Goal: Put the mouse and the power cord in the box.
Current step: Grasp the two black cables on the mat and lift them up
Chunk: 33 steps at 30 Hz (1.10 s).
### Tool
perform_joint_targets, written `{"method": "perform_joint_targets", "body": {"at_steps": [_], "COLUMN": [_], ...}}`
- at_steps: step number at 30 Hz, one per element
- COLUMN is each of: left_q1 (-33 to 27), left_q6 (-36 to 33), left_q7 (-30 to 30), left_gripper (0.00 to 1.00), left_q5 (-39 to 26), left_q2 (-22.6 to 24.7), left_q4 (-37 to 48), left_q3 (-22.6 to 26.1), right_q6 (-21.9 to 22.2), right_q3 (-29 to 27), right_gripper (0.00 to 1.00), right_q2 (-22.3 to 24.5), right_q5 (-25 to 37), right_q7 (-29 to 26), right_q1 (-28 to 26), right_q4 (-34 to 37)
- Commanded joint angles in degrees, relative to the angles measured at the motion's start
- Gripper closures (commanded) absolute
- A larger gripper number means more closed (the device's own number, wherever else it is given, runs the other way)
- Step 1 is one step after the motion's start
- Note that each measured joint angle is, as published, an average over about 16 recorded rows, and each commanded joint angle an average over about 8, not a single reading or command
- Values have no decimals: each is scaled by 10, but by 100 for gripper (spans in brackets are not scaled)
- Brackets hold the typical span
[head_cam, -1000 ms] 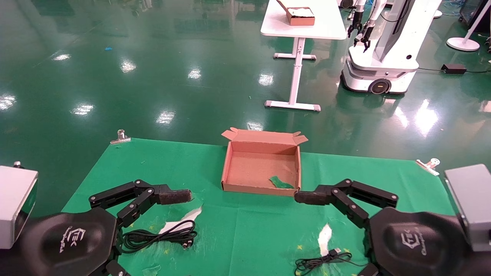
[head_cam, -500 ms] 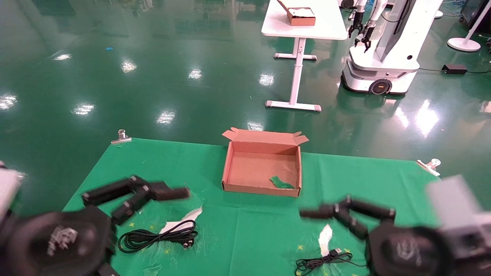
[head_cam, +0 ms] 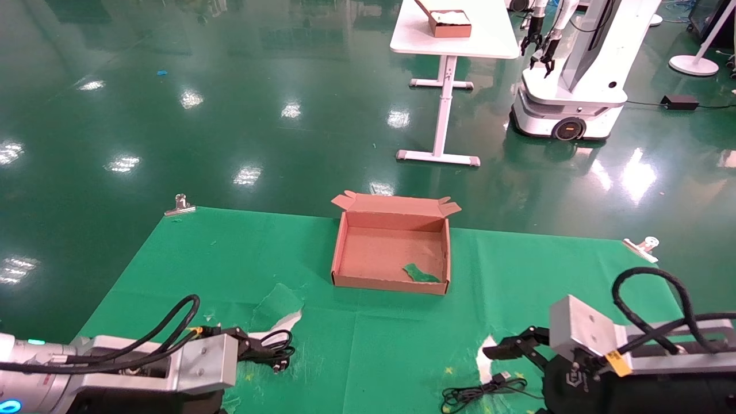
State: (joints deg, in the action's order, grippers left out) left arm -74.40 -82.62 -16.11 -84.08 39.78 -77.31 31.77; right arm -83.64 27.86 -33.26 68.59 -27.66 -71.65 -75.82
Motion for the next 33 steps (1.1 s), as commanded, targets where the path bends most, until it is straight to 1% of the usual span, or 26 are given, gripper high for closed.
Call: {"method": "perform_joint_targets", "body": {"at_steps": [1, 6, 8, 12, 17, 22, 26, 33], "left_q1": [-12, -11, -10, -18, -35, -49, -56, -62], "left_q6": [3, 4, 10, 39, 85, 121, 141, 162], "left_q7": [-9, -7, -11, -45, -114, -154, -167, -165], "left_gripper": [0, 0, 0, 0, 0, 0, 0, 0], "left_q5": [-25, -30, -44, -120, -249, -355, -402, -438], "left_q2": [11, 11, 13, 37, 92, 146, 174, 195], "left_q4": [-1, 3, 8, 23, 54, 95, 130, 165], "left_q3": [11, 11, 15, 36, 74, 105, 120, 132], "right_q6": [0, 0, 0, 0, 4, 7, 8, 12], "right_q3": [7, 6, 6, 5, 2, 1, 0, 0], "right_gripper": [0, 0, 0, 0, 0, 0, 0, 0], "right_q2": [-4, -5, -5, -3, 2, 8, 12, 17], "right_q5": [16, 14, 12, 9, 1, -1, -2, -5], "right_q7": [-9, -7, -6, -4, -2, -5, -7, -9], "right_q1": [-9, -8, -7, -3, 9, 15, 17, 28], "right_q4": [0, 2, 3, 4, 2, -1, -3, -5]}}
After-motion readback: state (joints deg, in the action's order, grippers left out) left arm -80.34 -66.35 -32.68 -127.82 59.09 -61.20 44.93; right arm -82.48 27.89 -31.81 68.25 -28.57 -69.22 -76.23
